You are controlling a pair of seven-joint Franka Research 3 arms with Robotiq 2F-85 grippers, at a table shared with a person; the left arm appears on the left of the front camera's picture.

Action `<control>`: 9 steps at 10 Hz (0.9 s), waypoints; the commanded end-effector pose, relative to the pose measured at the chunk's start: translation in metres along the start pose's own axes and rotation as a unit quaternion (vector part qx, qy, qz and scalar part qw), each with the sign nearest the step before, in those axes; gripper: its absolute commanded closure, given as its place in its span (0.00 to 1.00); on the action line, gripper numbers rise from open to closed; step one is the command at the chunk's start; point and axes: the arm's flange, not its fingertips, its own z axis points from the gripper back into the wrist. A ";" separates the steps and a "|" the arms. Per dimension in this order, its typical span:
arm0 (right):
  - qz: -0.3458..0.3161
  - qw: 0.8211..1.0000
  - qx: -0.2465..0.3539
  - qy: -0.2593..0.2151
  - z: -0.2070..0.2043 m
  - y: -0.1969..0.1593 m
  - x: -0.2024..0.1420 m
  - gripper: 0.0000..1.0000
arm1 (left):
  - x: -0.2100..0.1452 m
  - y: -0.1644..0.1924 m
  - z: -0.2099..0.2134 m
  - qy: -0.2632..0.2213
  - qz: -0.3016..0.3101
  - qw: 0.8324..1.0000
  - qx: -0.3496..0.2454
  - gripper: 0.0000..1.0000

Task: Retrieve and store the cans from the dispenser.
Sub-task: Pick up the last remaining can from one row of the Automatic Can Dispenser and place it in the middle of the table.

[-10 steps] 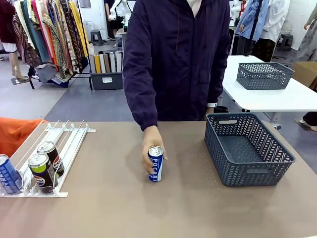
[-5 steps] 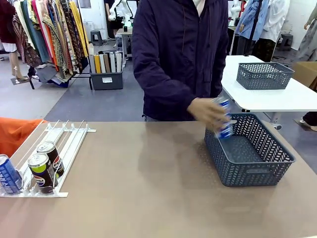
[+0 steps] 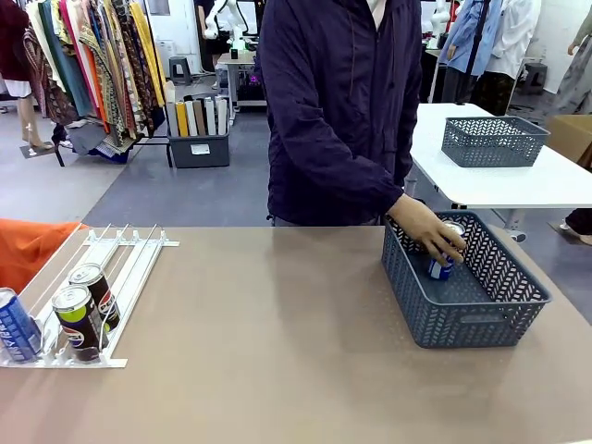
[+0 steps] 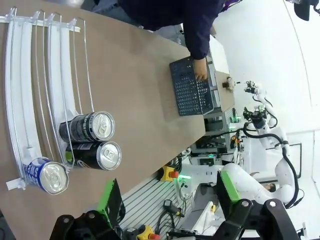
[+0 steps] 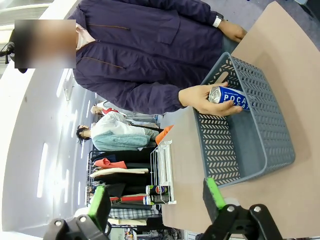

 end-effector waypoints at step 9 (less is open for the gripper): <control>0.012 1.000 0.015 -0.007 -0.002 0.001 0.002 0.00 | -0.049 -0.017 -0.086 0.111 -0.052 0.889 0.441 0.00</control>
